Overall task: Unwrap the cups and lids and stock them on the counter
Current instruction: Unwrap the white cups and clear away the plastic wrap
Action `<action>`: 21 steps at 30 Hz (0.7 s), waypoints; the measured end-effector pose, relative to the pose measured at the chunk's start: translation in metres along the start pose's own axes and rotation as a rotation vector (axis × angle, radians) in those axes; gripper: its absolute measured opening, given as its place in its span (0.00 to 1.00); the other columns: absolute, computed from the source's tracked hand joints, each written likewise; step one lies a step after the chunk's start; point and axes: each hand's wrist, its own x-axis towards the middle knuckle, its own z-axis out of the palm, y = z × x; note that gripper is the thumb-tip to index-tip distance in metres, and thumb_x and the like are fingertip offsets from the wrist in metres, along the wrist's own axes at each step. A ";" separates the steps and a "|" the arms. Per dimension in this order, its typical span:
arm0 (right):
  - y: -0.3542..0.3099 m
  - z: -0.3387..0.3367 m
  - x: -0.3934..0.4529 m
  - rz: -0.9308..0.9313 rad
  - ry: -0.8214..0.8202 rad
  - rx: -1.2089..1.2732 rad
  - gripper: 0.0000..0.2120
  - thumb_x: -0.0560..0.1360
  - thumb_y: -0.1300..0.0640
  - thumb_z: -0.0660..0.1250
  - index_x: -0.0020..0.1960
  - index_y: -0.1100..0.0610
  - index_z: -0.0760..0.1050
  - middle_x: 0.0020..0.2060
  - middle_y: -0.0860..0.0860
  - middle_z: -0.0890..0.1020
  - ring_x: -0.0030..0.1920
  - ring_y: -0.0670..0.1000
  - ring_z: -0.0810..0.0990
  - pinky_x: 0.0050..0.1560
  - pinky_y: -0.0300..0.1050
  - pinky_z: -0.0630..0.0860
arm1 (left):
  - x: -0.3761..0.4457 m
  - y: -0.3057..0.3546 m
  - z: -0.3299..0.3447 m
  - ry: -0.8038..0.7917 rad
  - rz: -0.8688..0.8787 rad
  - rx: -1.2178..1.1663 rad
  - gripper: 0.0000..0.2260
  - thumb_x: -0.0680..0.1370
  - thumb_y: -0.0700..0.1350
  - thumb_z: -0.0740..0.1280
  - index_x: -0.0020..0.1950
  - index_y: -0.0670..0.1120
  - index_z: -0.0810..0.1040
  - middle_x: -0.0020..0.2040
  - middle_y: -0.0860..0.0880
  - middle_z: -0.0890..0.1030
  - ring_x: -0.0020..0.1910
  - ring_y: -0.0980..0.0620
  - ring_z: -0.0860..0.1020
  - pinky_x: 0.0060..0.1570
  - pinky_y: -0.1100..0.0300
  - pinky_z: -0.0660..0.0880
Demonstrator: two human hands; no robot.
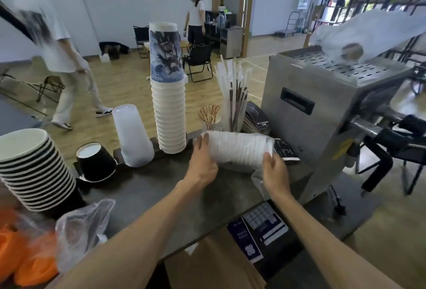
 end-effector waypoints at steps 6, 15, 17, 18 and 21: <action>-0.022 -0.013 -0.030 -0.280 0.258 -0.167 0.23 0.79 0.55 0.64 0.72 0.59 0.67 0.71 0.57 0.70 0.72 0.56 0.68 0.71 0.59 0.69 | -0.023 -0.001 -0.001 0.129 0.083 0.186 0.34 0.76 0.36 0.62 0.81 0.45 0.53 0.80 0.41 0.53 0.78 0.40 0.53 0.77 0.43 0.52; -0.120 0.068 -0.130 -0.909 -0.165 -0.071 0.09 0.77 0.55 0.64 0.54 0.58 0.77 0.51 0.50 0.74 0.50 0.47 0.76 0.52 0.44 0.78 | -0.137 -0.013 -0.097 0.162 0.250 0.277 0.06 0.79 0.42 0.65 0.53 0.46 0.79 0.49 0.50 0.80 0.47 0.51 0.78 0.49 0.50 0.77; -0.145 0.095 -0.173 -0.974 -0.227 -0.001 0.06 0.76 0.58 0.65 0.51 0.59 0.77 0.48 0.50 0.75 0.48 0.47 0.75 0.52 0.41 0.76 | -0.182 -0.035 -0.131 0.288 0.204 0.295 0.07 0.79 0.45 0.64 0.55 0.47 0.79 0.51 0.50 0.79 0.49 0.52 0.78 0.50 0.52 0.77; -0.157 0.108 -0.199 -1.003 -0.272 0.036 0.04 0.76 0.60 0.67 0.50 0.59 0.77 0.47 0.50 0.76 0.47 0.47 0.75 0.51 0.41 0.76 | -0.208 -0.047 -0.148 0.349 0.183 0.312 0.09 0.78 0.47 0.63 0.56 0.48 0.78 0.52 0.51 0.79 0.49 0.53 0.78 0.50 0.52 0.77; -0.192 0.143 -0.293 -1.073 -0.413 0.164 0.04 0.76 0.63 0.65 0.49 0.61 0.78 0.46 0.51 0.77 0.45 0.47 0.75 0.48 0.35 0.74 | -0.298 -0.076 -0.198 0.514 0.127 0.276 0.10 0.77 0.43 0.65 0.58 0.48 0.77 0.52 0.52 0.78 0.47 0.56 0.77 0.49 0.56 0.78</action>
